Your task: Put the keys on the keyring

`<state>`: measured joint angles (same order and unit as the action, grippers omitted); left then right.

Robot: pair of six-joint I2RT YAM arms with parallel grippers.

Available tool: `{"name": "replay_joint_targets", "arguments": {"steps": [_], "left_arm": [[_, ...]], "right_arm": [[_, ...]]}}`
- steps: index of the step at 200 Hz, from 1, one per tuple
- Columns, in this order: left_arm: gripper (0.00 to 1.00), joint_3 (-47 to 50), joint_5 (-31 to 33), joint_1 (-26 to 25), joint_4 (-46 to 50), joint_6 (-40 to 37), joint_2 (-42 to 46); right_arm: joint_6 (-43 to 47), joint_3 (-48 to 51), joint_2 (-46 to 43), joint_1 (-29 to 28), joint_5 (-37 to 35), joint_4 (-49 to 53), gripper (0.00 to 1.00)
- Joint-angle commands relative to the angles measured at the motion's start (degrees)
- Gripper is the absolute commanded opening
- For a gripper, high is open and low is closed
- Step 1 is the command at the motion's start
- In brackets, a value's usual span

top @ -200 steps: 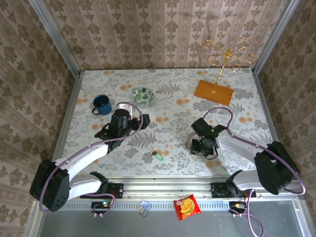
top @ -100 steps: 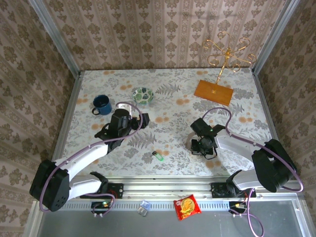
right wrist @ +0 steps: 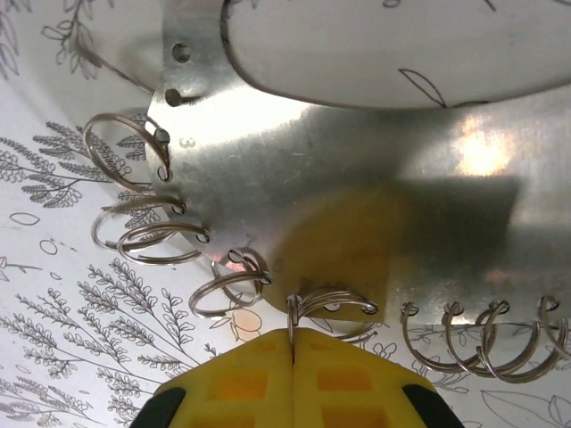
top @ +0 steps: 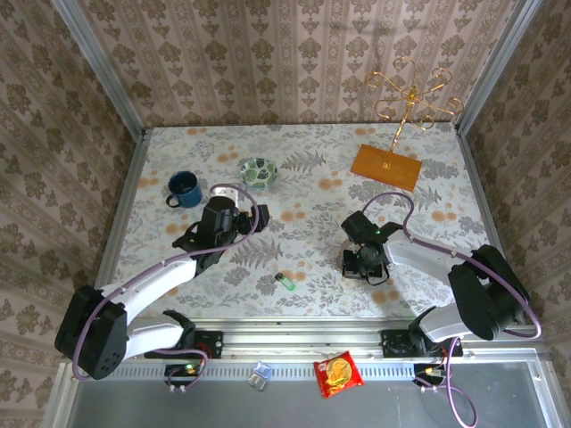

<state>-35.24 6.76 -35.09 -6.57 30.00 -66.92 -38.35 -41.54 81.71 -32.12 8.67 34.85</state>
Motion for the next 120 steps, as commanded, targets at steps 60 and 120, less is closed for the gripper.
{"name": "replay_joint_targets", "arguments": {"steps": [60, 120], "left_arm": [[0.90, -3.20, 0.71, -0.85, 1.56, -7.81, 3.38], [0.78, -5.45, -9.39, -1.20, -1.86, -26.36, 5.04]], "right_arm": [[11.92, -9.98, -5.22, -0.31, -4.88, 15.92, 0.00], [27.98, -21.63, -7.58, -0.31, -9.00, 17.95, 0.00]]}}
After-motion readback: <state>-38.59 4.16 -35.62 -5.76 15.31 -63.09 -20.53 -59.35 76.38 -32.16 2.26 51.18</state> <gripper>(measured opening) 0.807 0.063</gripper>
